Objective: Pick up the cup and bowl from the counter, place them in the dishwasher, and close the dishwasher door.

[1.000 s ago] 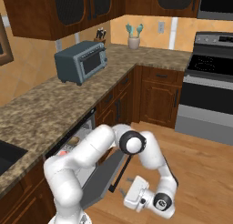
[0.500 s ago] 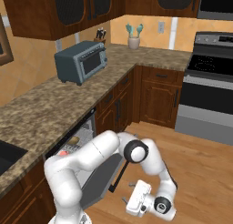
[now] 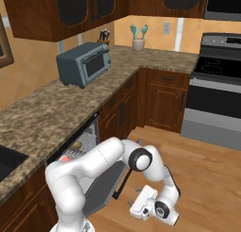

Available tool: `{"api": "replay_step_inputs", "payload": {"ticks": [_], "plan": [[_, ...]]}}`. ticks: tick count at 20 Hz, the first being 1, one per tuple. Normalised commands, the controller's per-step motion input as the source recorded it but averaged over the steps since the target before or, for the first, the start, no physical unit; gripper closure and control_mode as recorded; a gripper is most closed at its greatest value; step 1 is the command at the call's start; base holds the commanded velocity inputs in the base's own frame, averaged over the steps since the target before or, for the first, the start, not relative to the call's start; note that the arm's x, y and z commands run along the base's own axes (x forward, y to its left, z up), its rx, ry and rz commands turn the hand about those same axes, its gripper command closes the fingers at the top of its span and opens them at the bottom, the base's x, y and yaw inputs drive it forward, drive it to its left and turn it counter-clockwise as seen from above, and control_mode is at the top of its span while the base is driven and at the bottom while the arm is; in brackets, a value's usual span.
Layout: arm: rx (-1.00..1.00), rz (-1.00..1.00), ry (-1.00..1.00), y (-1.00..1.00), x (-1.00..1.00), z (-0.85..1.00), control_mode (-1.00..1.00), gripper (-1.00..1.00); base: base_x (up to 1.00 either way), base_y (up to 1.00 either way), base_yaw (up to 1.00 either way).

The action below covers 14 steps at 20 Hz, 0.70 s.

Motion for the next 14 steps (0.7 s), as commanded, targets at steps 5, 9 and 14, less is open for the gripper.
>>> {"api": "replay_step_inputs", "payload": {"ticks": [5,9,14], "plan": [[-0.14,-0.10,0.12,0.00,0.59,-0.66,-1.00,-1.00,0.00,0.00,0.00],[-0.12,-0.09,0.14,0.00,0.38,-0.59,-1.00,-1.00,0.00,0.00,0.00],[-0.02,-0.02,0.07,0.02,0.19,-0.48,-1.00,-1.00,0.00,0.00,0.00]]}}
